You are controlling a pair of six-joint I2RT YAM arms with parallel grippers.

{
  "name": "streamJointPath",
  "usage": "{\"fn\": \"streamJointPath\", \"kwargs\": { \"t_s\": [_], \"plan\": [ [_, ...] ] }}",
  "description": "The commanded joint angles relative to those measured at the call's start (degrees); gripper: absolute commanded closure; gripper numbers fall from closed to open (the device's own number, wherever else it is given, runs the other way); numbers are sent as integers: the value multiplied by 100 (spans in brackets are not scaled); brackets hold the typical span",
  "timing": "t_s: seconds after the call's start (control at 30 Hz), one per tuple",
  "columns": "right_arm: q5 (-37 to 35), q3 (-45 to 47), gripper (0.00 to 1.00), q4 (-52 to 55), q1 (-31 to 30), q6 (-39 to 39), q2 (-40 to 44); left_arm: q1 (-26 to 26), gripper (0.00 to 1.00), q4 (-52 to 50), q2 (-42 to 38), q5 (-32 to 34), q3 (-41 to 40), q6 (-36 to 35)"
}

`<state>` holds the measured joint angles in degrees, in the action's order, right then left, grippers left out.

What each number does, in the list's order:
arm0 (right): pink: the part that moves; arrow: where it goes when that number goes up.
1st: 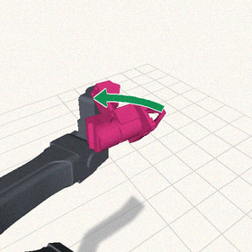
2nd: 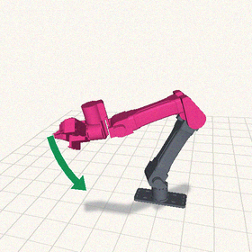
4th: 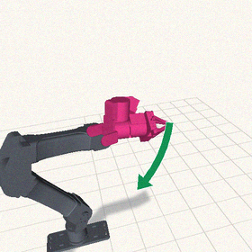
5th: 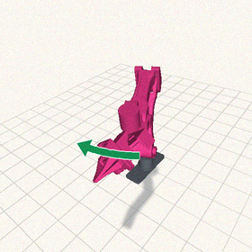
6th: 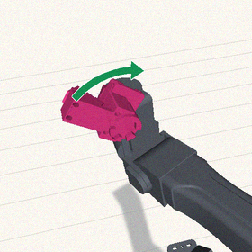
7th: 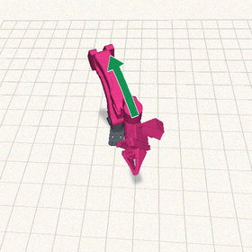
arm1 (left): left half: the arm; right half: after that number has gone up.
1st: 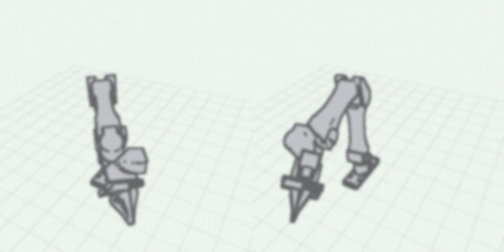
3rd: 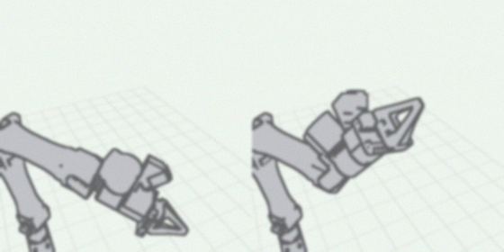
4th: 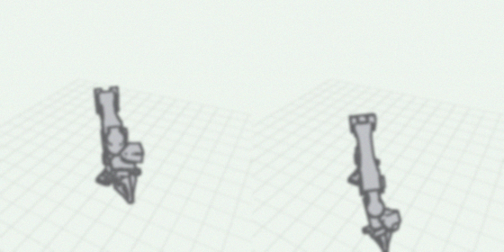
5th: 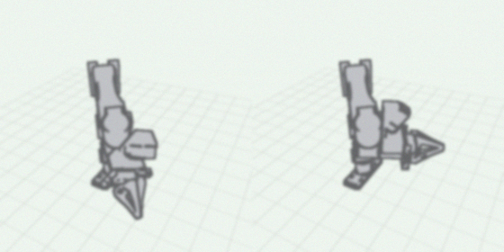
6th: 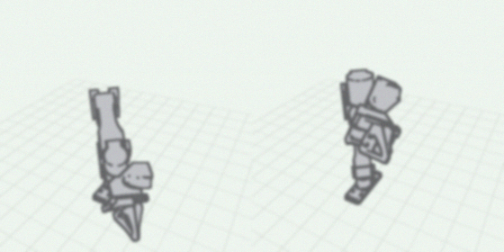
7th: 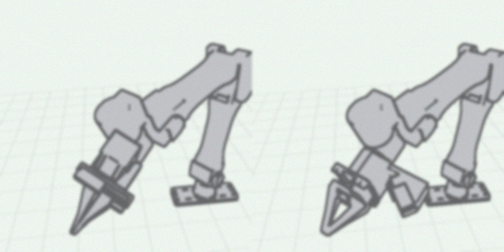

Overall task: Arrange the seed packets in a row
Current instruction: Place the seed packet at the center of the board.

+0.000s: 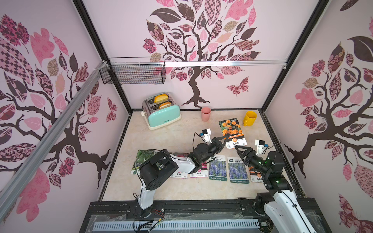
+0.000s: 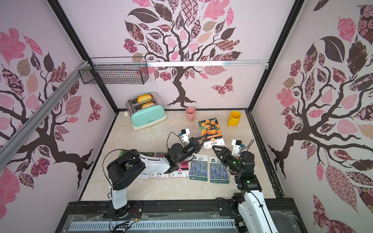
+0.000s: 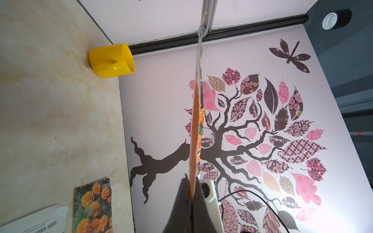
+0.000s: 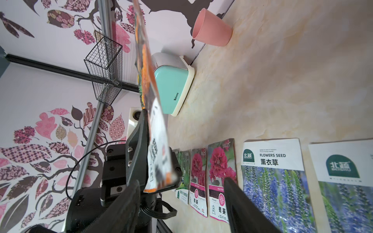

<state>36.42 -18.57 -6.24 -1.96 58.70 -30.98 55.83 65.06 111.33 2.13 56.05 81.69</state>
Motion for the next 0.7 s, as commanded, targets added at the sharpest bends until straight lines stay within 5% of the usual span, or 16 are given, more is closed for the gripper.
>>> {"fn": "streamJointPath", "kwargs": {
  "t_s": [0.0,0.13,0.4,0.47,0.53,0.67],
  "plan": [
    [100,-31,37,-410,-42,-33,48,93,100,195,100,242,101,152],
    [108,-42,45,-620,-42,-102,-100,219,100,200,113,299,162,233],
    [100,-77,100,-587,-43,-254,-93,353,100,165,123,447,137,271],
    [-79,-131,100,-346,-42,-374,-46,384,100,164,118,317,22,227],
    [-321,-116,100,-185,-46,-437,3,380,73,200,23,213,-259,179],
    [-671,-109,100,13,-29,-637,23,174,36,-42,-423,-432,-891,-226]
  ]
}}
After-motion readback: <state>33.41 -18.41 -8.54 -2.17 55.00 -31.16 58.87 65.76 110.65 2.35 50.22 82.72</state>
